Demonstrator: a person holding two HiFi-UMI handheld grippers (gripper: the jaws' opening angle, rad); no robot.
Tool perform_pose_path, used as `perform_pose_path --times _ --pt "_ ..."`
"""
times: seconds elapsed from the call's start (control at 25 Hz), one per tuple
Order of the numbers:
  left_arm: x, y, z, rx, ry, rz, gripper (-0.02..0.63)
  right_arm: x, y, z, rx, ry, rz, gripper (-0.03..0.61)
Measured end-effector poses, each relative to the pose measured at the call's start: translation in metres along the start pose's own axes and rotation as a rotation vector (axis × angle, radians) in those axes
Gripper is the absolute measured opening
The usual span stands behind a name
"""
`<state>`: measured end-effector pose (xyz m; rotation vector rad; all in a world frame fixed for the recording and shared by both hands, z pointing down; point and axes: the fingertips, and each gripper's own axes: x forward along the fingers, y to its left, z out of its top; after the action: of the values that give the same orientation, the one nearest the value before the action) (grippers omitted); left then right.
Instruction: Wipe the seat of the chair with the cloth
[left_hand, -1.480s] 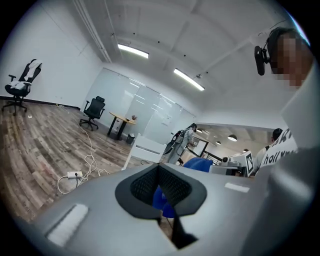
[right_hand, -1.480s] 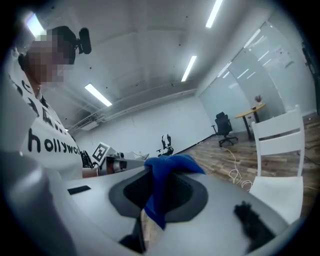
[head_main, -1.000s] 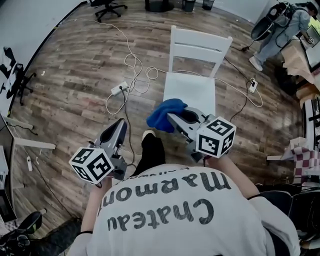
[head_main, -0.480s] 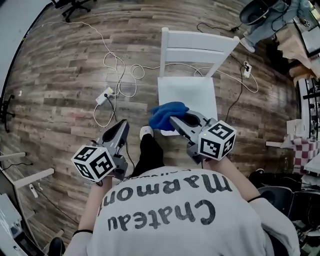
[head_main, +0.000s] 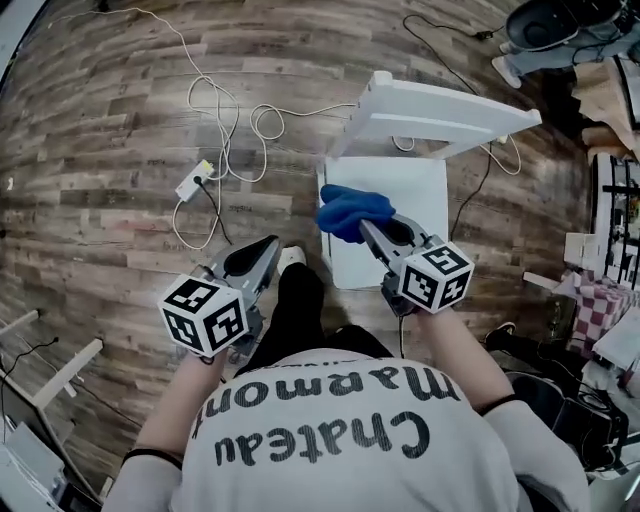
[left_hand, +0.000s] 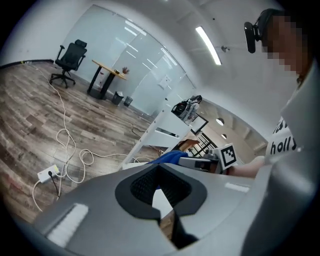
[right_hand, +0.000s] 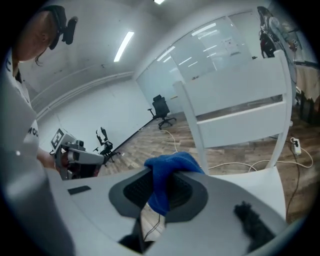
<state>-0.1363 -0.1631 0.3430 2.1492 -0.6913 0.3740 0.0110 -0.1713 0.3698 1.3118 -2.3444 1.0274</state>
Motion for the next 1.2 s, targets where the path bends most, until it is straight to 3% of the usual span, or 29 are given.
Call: perform_pose_path --times 0.16,0.28,0.48,0.64,0.8,0.96,1.2 --pt "0.037 0.015 -0.027 -0.06 0.092 -0.076 0.009 0.041 -0.04 -0.015 -0.023 0.089 -0.077 0.061" --pt "0.067 0.031 -0.05 -0.072 0.154 -0.08 0.009 0.078 -0.072 -0.036 -0.05 0.163 -0.115 0.061" --pt "0.101 0.057 -0.057 -0.059 0.158 -0.095 0.009 0.135 -0.129 -0.09 0.002 0.331 -0.207 0.061" --pt "0.112 0.089 -0.063 -0.031 0.187 -0.102 0.009 0.161 -0.163 -0.111 -0.039 0.404 -0.334 0.061" --pt "0.123 0.128 -0.061 0.004 0.169 -0.035 0.009 0.184 -0.173 -0.122 -0.191 0.466 -0.32 0.061" --pt "0.129 0.155 -0.062 -0.049 0.081 0.054 0.009 0.2 -0.174 -0.14 -0.354 0.519 -0.276 0.061" --pt "0.147 0.149 -0.098 -0.1 0.056 0.077 0.008 0.207 -0.18 -0.142 -0.284 0.467 -0.27 0.058"
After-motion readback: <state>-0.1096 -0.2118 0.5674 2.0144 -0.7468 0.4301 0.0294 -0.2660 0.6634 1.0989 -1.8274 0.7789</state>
